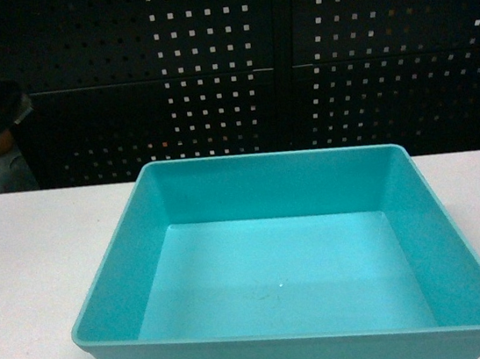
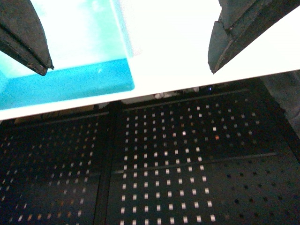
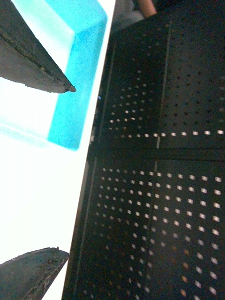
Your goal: Stack blue boxes stably on right
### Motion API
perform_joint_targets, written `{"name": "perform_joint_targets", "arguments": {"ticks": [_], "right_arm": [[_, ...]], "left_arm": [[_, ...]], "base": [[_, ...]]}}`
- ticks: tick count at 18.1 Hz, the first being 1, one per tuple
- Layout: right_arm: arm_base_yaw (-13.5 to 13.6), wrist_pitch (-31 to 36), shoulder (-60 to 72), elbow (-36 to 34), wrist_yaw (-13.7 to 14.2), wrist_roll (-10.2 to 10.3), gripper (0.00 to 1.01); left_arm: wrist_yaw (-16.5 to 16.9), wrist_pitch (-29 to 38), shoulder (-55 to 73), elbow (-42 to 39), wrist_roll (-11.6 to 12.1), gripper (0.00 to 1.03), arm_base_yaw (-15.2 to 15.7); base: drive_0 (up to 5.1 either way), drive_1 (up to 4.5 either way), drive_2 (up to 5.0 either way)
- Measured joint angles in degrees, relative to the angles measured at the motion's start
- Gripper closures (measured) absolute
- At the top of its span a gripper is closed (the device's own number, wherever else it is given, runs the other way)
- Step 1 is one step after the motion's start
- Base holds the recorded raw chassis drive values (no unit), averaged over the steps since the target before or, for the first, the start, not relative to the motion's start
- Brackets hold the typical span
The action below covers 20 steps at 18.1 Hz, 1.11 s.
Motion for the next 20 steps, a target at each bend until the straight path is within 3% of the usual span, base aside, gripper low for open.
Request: {"name": "perform_joint_targets", "arguments": {"ticks": [5,8,12,20], "right_arm": [[4.68,-10.43,13.46,12.66,-0.42,-4.15,0.03],[7.19,-14.99,22.1,16.74,2.86,-7.65,0.03],[8.57,-14.38,26.73,17.18,4.9,-9.86,0.03],[10.27,-10.73,32.46,15.21,7.67,-11.5,0.03]], "left_arm": [[-1.22,-11.72,14.36,15.08,0.68,0.05,-2.25],[-5.09,-16.7,22.23,19.52,1.95,0.05,-3.96],[-7.96,-17.57,26.29,19.74,1.9,0.05,-5.46],[-12.04,-11.23,32.72,16.55,1.86,0.05,-6.71]], "base": [[0.0,0.0,0.0],[0.0,0.0,0.0],[0.0,0.0,0.0],[0.0,0.0,0.0]]}}
